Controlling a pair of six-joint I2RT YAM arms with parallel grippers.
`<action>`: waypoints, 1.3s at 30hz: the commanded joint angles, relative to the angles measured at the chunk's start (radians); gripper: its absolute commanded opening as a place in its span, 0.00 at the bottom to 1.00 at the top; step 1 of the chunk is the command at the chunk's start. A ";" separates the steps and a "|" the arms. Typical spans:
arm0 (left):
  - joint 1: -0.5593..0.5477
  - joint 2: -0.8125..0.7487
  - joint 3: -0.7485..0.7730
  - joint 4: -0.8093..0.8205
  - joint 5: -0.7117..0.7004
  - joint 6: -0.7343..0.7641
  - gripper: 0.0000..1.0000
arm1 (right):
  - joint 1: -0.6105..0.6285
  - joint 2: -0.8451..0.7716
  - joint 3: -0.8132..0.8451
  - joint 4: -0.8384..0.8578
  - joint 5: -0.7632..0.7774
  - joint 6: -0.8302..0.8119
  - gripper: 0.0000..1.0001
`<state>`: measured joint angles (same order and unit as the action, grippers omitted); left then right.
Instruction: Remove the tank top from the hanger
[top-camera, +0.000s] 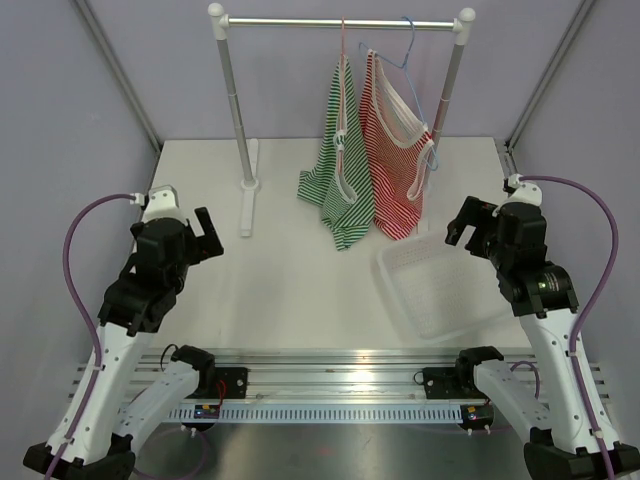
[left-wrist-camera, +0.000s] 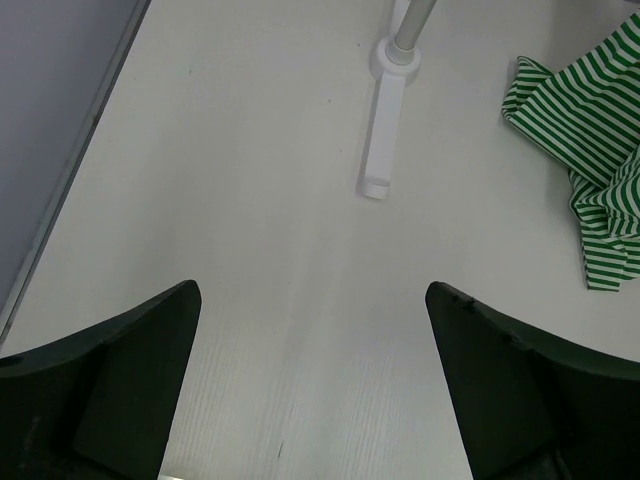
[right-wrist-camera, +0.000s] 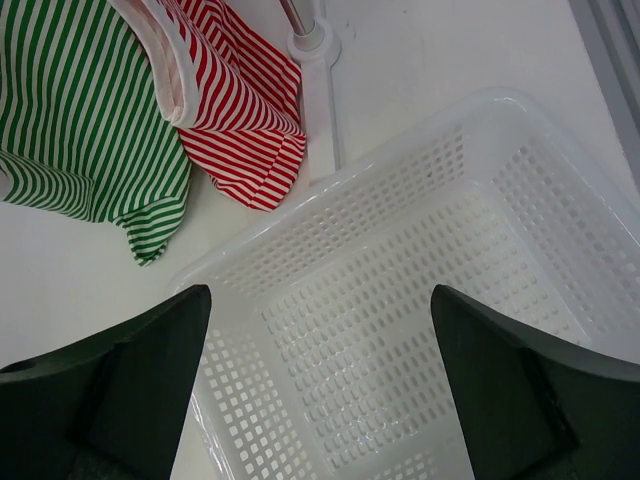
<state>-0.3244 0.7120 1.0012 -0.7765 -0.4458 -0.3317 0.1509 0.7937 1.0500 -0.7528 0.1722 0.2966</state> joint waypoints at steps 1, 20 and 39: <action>-0.002 0.023 0.063 0.023 0.077 -0.029 0.99 | 0.007 -0.013 0.028 0.024 -0.005 0.009 0.99; -0.281 0.556 0.689 0.189 0.381 -0.077 0.99 | 0.007 -0.126 -0.076 0.191 -0.416 0.165 1.00; -0.295 1.198 1.333 0.341 0.273 0.140 0.75 | 0.007 -0.209 -0.079 0.007 -0.467 0.130 1.00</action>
<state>-0.6167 1.8671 2.2337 -0.4931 -0.0929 -0.2523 0.1509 0.5930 0.9680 -0.7349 -0.2451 0.4385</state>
